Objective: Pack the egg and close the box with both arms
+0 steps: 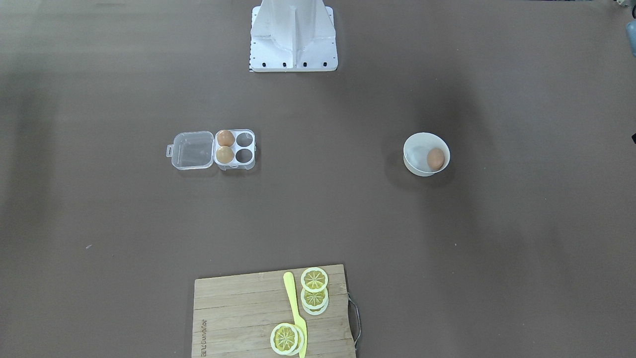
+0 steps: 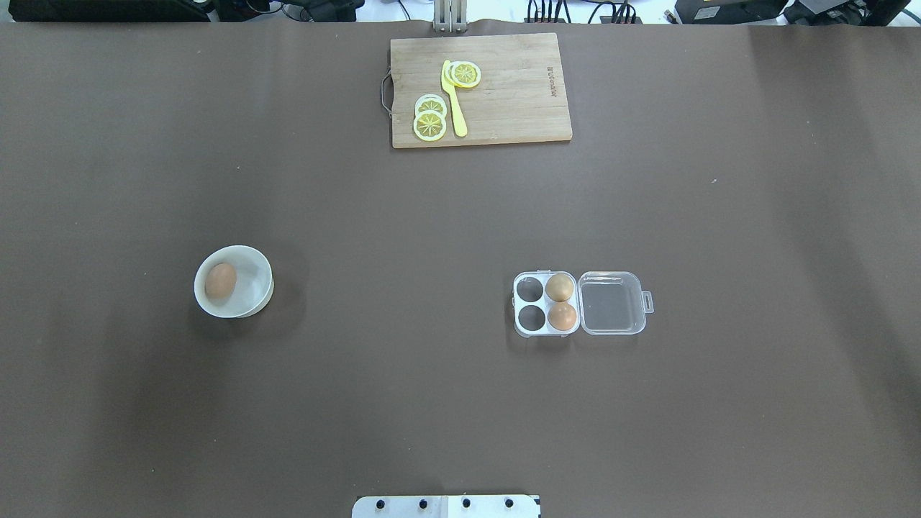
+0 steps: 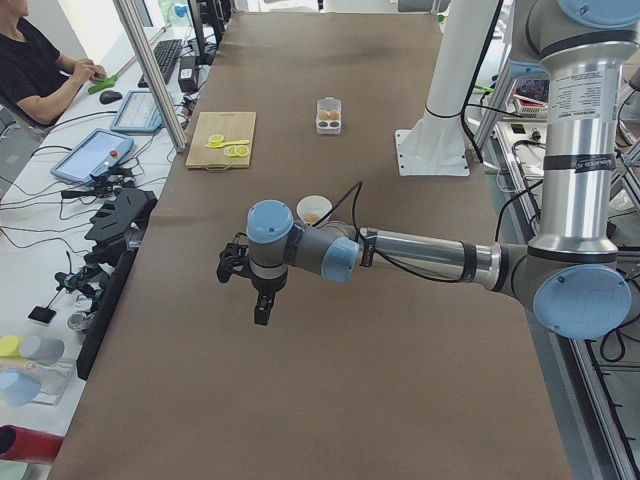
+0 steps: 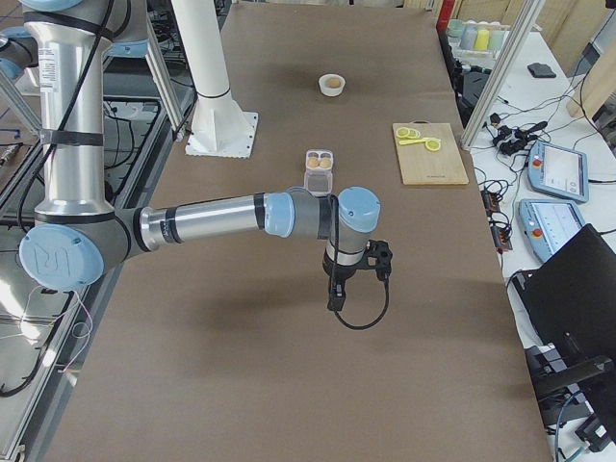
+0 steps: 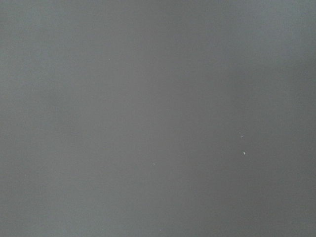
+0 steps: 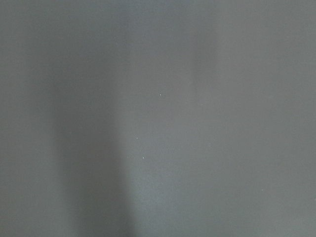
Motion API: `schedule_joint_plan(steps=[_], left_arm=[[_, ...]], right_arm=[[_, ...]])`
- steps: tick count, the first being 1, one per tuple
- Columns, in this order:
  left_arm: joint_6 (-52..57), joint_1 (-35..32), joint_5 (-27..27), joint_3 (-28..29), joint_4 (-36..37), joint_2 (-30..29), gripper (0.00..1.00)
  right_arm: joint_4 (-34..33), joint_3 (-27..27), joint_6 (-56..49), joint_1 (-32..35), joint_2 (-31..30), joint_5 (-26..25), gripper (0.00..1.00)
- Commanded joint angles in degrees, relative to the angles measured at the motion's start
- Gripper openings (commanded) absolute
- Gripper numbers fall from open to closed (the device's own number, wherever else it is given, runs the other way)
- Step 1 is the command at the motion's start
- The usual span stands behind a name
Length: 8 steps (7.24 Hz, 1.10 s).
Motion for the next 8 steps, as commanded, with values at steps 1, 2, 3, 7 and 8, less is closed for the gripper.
schedule_joint_plan(steps=[1,2,3,7,8], left_arm=[[-0.03,0.09,-0.30,0.61,0.10,-0.04,0.98],[-0.12,0.09,-0.13,1.14,0.11,-0.39,0.98],[0.05,0.00,0.04,1.05,-0.85,0.31,0.98],[0.14,0.09,-0.22,0.79,-0.95,0.31,0.98],[0.06,0.09,-0.22,0.70,-0.95,0.31,0.98]], right_arm=[[0.09,0.21,0.07,0.00,0.05,0.01,1.00],[0.01,0.21,0.07,0.00,0.05,0.01,1.00],[0.09,0.13,0.07,-0.08,0.05,0.01,1.00],[0.09,0.30,-0.02,0.00,0.05,0.36,1.00],[0.09,0.30,0.07,0.00,0.05,0.36,1.00]])
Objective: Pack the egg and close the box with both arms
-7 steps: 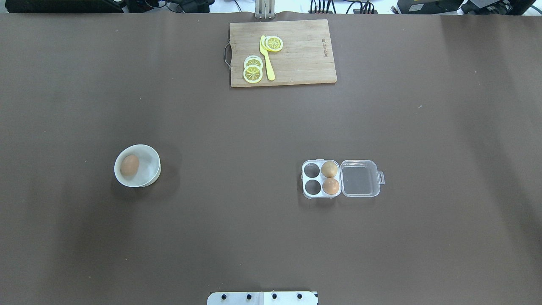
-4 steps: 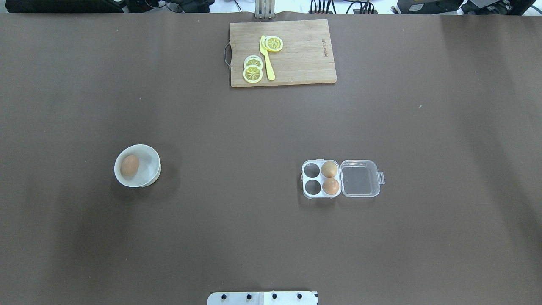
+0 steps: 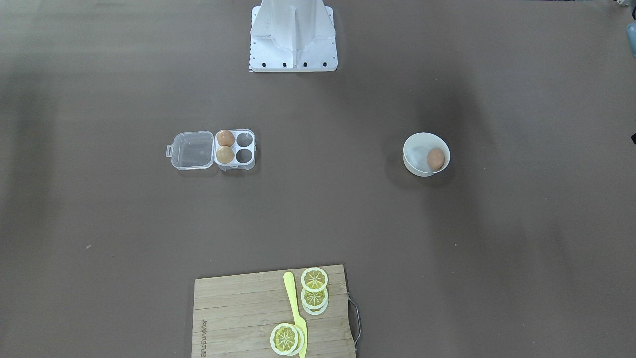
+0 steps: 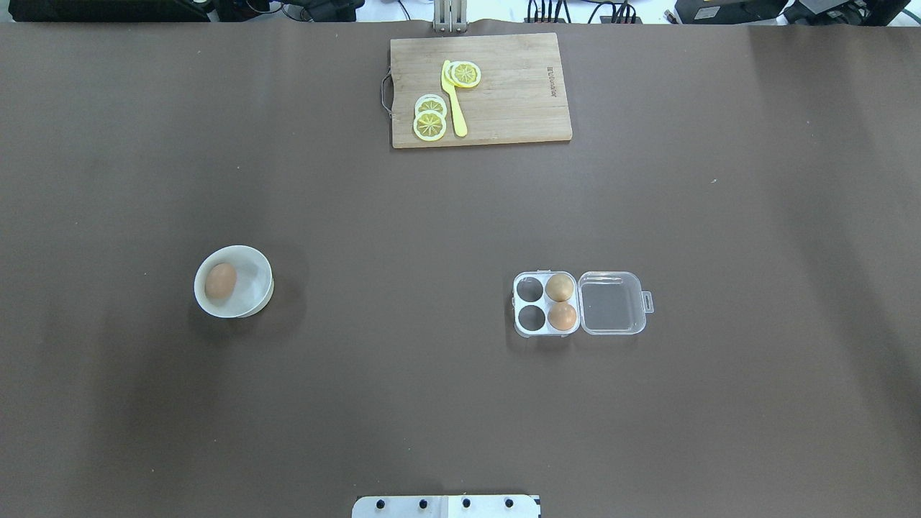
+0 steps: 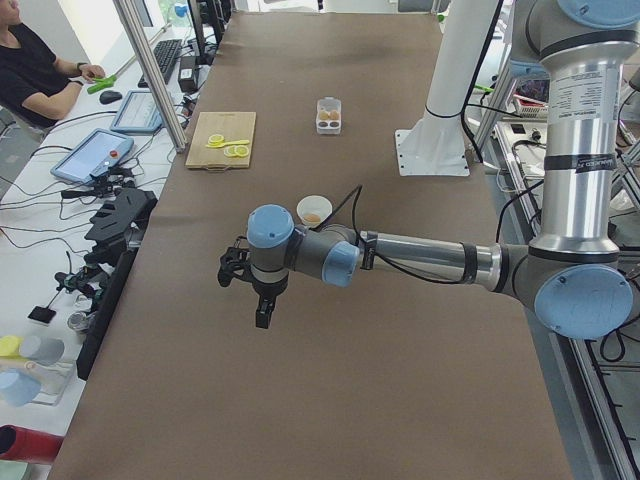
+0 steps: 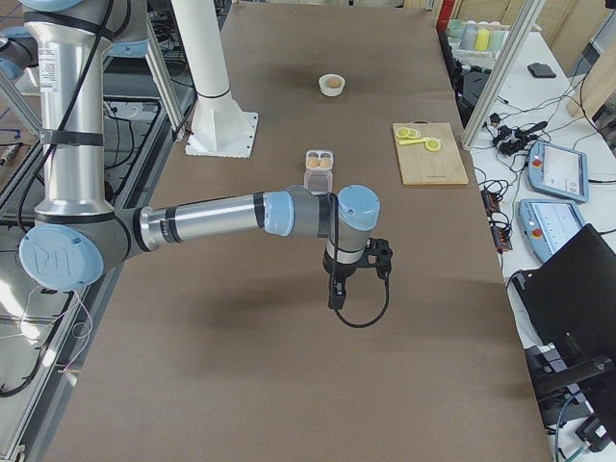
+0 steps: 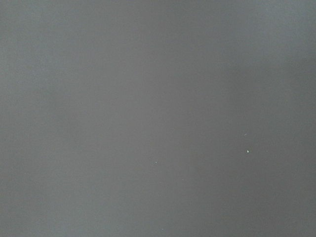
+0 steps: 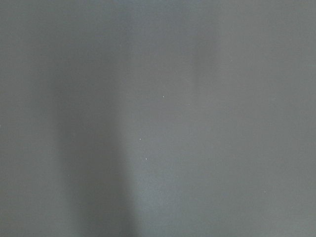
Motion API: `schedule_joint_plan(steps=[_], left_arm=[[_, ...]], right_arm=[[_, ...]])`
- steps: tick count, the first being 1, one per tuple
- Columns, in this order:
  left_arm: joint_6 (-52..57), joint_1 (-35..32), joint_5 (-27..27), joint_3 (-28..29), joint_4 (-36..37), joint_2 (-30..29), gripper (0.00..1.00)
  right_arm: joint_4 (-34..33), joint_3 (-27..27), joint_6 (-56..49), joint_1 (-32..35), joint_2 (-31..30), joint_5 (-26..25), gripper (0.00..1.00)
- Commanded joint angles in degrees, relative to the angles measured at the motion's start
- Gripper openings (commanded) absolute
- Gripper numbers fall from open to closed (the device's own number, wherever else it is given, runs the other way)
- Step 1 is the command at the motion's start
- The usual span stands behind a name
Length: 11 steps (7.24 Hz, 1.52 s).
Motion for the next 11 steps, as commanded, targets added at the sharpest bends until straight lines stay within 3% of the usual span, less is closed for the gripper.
schedule_joint_plan(steps=[1,11], left_arm=[[-0.16,0.04,0.02,-0.07,-0.01,0.00,0.98],[-1.38,0.04,-0.15,-2.08,0.16,-0.96,0.98]], right_arm=[[0.01,0.03,-0.02,0.00,0.00,0.05,1.00],[0.01,0.38,-0.02,0.00,0.00,0.22,1.00]])
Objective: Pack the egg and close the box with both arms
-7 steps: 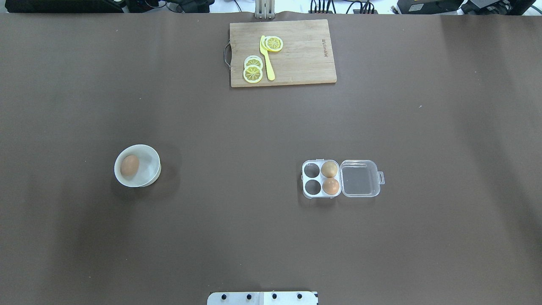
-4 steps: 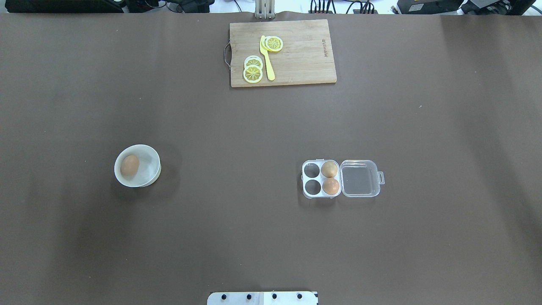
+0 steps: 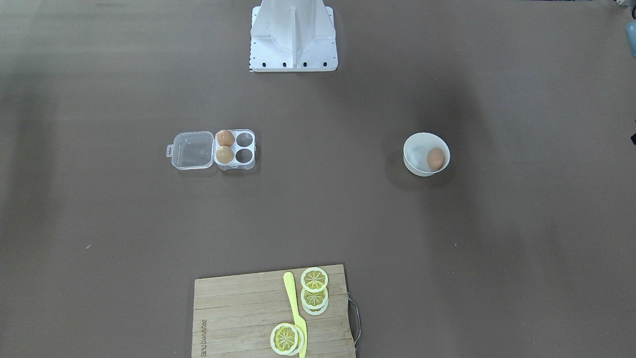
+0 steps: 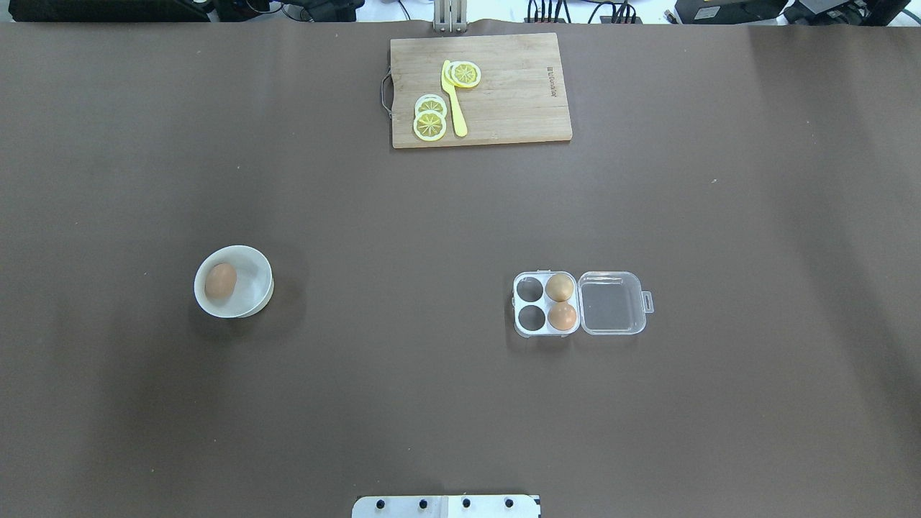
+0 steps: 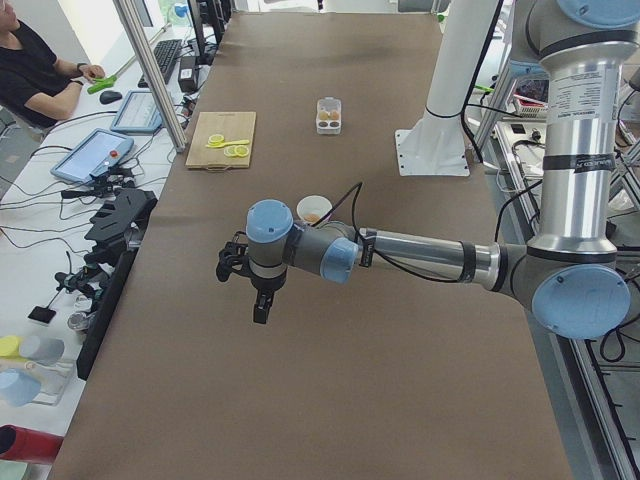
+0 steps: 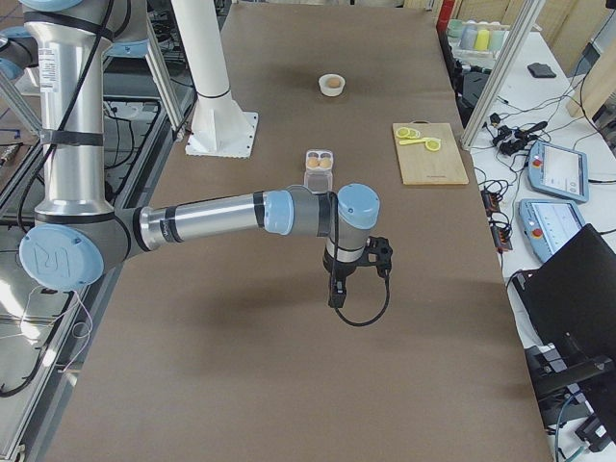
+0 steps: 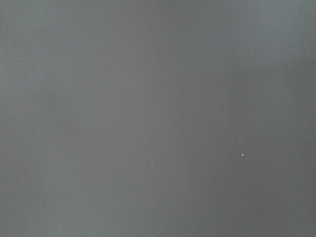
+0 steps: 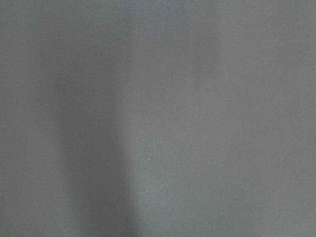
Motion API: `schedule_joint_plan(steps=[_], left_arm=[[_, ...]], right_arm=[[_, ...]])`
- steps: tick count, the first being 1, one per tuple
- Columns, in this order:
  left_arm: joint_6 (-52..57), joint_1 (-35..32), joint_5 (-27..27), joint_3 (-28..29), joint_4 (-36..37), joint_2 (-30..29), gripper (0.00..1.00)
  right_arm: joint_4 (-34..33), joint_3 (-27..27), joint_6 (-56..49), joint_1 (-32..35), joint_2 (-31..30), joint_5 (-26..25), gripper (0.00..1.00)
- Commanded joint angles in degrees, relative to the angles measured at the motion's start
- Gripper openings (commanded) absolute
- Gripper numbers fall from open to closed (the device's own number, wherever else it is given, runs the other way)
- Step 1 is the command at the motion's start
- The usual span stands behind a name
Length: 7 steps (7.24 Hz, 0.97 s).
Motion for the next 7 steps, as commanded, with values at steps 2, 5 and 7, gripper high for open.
schedule_joint_plan(steps=[2,5,7], left_arm=[[-9.99,1.31,-2.16,-5.17,0.10,-1.36,0.98],[-22.13,9.73,-2.44,-12.72,0.27,-2.77,0.98],[-35.05,17.53,0.08,-15.72,0.45,-6.00,0.98]], right_arm=[[0.00,0.06,0.09,-0.06,0.00,0.05,1.00],[-0.09,-0.11,0.09,-0.14,0.00,0.49,1.00],[-0.09,-0.29,0.09,-0.14,-0.09,0.58,1.00]])
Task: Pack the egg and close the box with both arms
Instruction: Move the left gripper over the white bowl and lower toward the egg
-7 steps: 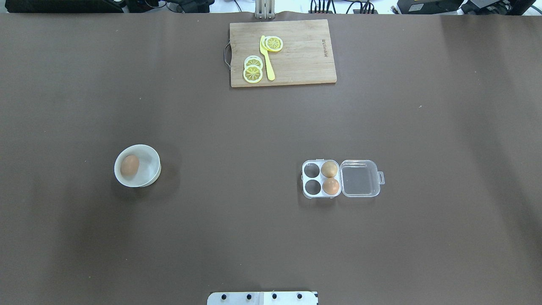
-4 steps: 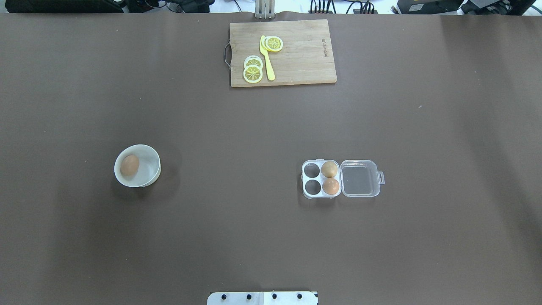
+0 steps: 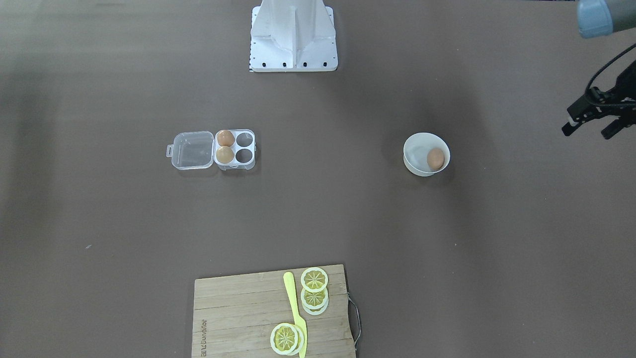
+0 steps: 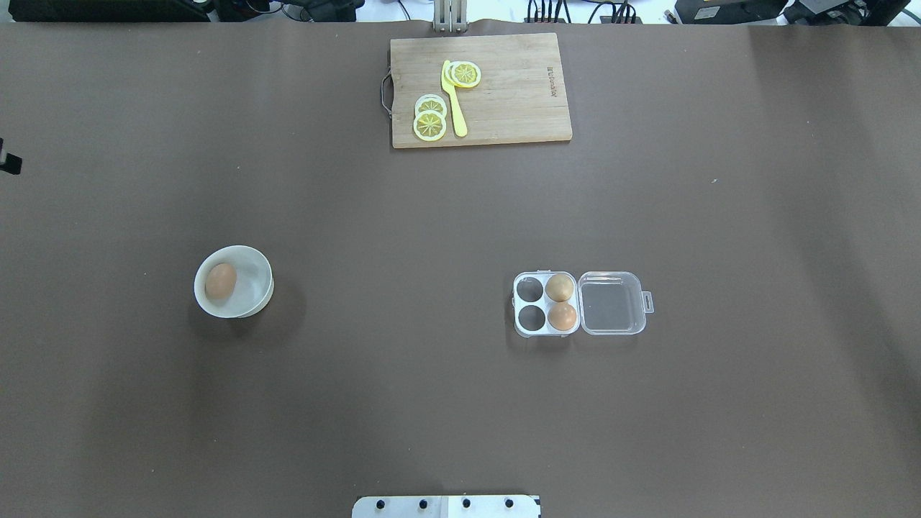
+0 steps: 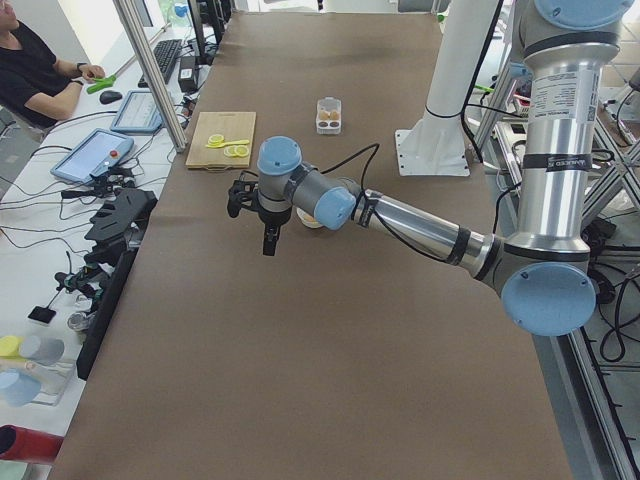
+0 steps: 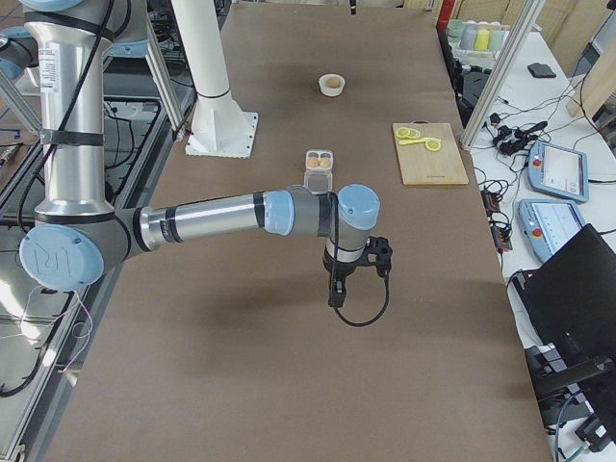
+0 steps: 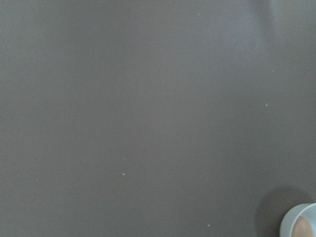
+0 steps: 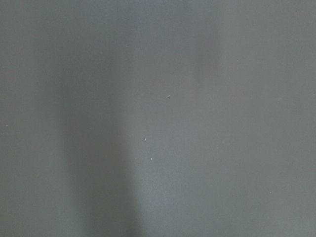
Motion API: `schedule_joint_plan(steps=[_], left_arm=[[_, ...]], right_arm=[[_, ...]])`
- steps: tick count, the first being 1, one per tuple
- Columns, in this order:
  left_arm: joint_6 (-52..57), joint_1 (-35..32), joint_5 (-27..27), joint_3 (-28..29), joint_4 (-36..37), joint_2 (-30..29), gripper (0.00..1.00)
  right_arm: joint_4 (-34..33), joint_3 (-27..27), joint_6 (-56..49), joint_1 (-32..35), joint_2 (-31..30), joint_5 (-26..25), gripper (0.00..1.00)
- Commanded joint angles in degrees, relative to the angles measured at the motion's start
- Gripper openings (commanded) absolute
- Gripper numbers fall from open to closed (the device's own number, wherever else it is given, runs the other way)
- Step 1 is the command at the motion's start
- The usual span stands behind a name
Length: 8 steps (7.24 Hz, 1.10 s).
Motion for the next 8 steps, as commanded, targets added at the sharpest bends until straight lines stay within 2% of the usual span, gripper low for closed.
schedule_joint_plan(steps=[1,3,4,8], left_arm=[[-9.98,9.44,6.36,-2.82,0.01,-2.84,0.97],[-15.87,21.03,17.78,-3.35,0.19,-5.29,0.97],[-17.46,24.65,20.79,-3.27,0.28,-6.35,0.97],[-18.18,30.31,26.53,1.20,0.36,-9.77,0.95]], right_arm=[[-0.01,-0.29,0.00,-0.11,-0.07,0.04,1.00],[-0.01,-0.46,0.00,-0.72,-0.16,1.09,1.00],[-0.01,-0.46,0.00,-1.16,-0.16,1.53,1.00],[-0.01,-0.46,0.00,-1.51,-0.07,2.06,1.00]])
